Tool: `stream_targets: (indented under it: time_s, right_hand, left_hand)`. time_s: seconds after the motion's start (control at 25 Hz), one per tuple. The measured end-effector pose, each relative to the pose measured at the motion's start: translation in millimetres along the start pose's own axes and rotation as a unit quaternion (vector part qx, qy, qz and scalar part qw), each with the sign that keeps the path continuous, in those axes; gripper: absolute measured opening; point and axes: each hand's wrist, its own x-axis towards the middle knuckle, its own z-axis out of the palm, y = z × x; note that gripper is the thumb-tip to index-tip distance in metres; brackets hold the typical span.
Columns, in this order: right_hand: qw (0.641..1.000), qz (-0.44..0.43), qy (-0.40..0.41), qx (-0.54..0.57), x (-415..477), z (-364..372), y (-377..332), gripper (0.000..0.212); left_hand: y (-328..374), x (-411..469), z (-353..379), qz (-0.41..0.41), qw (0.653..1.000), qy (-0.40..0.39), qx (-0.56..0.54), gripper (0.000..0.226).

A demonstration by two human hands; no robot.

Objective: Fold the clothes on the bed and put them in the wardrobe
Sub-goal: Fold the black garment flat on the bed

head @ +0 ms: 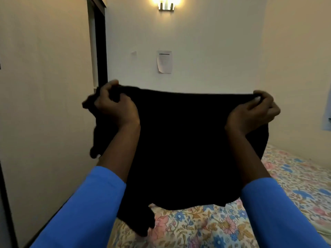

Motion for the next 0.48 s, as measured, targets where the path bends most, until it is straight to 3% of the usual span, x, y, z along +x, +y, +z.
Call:
stream_targets:
  time_s: [0.12, 0.24, 0.36, 0.48]
  right_hand:
    - [0.996, -0.061, -0.011, -0.056, 12, 21, 25, 0.026]
    - [0.982, -0.096, -0.089, -0.136, 3, 29, 91, 0.027]
    - [0.946, -0.093, -0.222, -0.217, -41, 17, 204, 0.026]
    - [0.868, -0.09, -0.38, -0.307, -100, -25, 330, 0.023]
  left_hand:
    - [-14, 11, 13, 0.0, 0.995, -0.06, 0.074, 0.036]
    - [-57, -3, 15, -0.02, 0.977, -0.099, 0.19, 0.018]
    - [-156, -34, 3, -0.038, 0.92, -0.151, 0.36, 0.019]
    - [-290, -81, -35, -0.09, 0.833, -0.326, 0.437, 0.026]
